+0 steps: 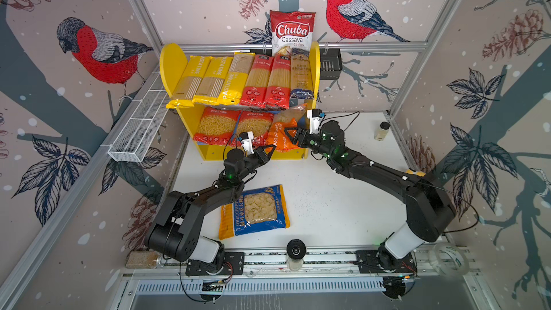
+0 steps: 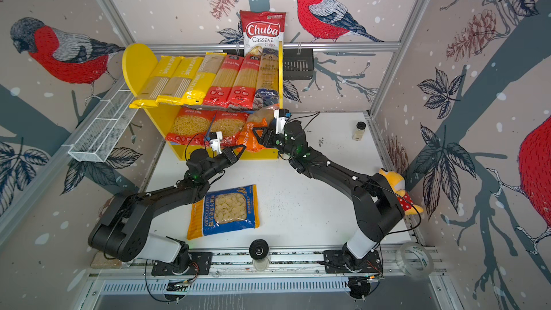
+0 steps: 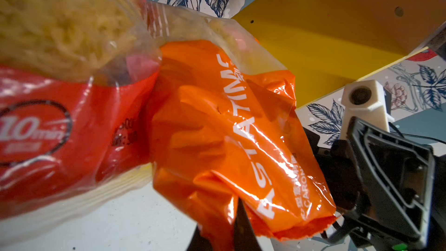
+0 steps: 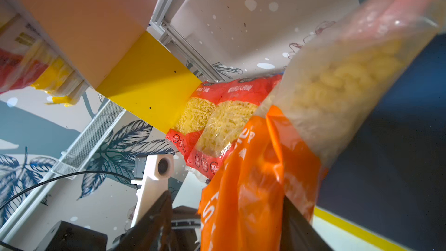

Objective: Arrange pasta packages on shelves
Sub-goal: Place the pasta bag on the shelf.

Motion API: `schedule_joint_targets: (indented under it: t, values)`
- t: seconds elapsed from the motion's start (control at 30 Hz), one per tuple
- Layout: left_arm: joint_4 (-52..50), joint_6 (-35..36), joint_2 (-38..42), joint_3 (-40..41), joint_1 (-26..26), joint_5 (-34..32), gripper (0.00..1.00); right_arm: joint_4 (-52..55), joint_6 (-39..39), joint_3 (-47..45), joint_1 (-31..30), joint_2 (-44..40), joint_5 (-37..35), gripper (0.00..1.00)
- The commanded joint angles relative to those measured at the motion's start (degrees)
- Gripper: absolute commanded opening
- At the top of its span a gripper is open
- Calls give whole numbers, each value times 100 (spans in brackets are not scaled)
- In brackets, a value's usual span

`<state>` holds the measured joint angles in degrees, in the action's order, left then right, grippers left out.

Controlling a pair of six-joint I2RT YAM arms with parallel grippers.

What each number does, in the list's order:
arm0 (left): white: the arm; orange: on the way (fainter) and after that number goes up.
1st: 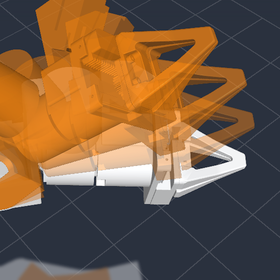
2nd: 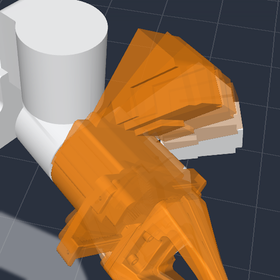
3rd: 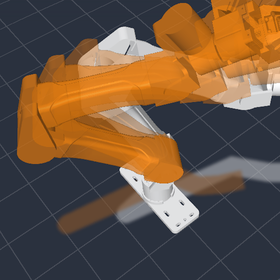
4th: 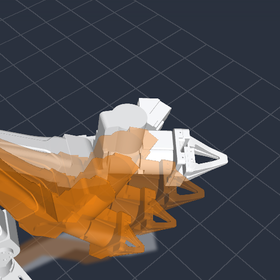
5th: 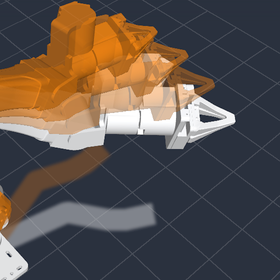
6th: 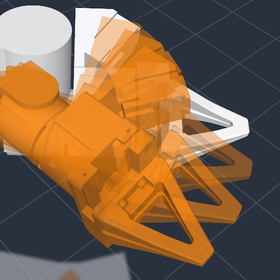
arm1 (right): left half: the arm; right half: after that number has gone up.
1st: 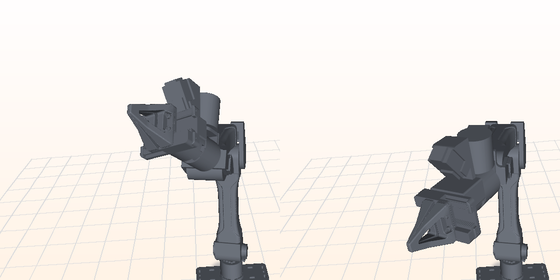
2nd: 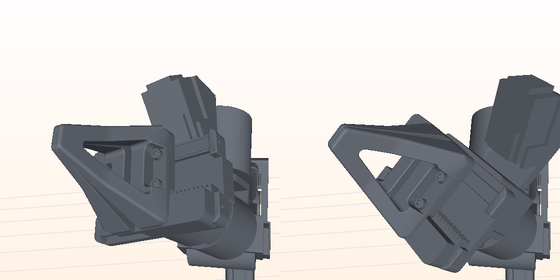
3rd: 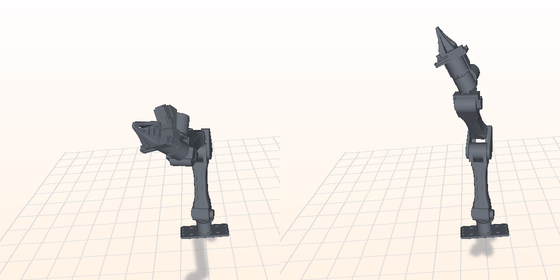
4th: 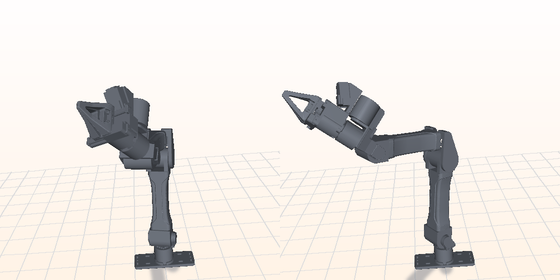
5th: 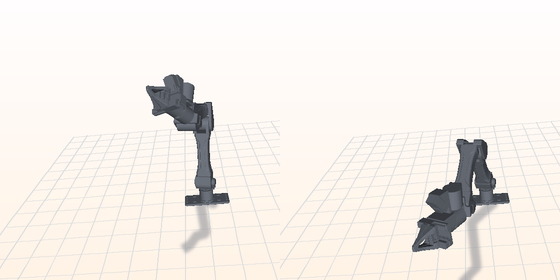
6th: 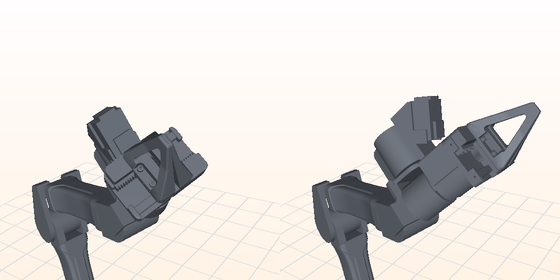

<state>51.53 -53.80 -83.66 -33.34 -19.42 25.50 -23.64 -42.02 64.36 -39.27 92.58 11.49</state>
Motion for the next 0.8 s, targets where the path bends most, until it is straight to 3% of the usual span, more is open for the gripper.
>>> schedule_joint_targets:
  t: [0.0,0.2,0.43,0.6,0.77]
  values:
    - [111,315,25,-47,-15,-83,6,491,-947,-67,53,-144,-1001,72]
    - [410,144,45,130,-188,-142,6,822,-1748,-439,20,-532,-1139,86]
    - [434,190,120,178,-581,-195,6,389,-2182,-784,-333,-625,-1038,89]
    - [105,485,281,12,-651,-205,6,-212,-2615,-933,-394,-259,-971,86]
    - [-843,1238,469,-528,-686,-286,6,-1121,-3063,-1038,-390,47,-1158,72]
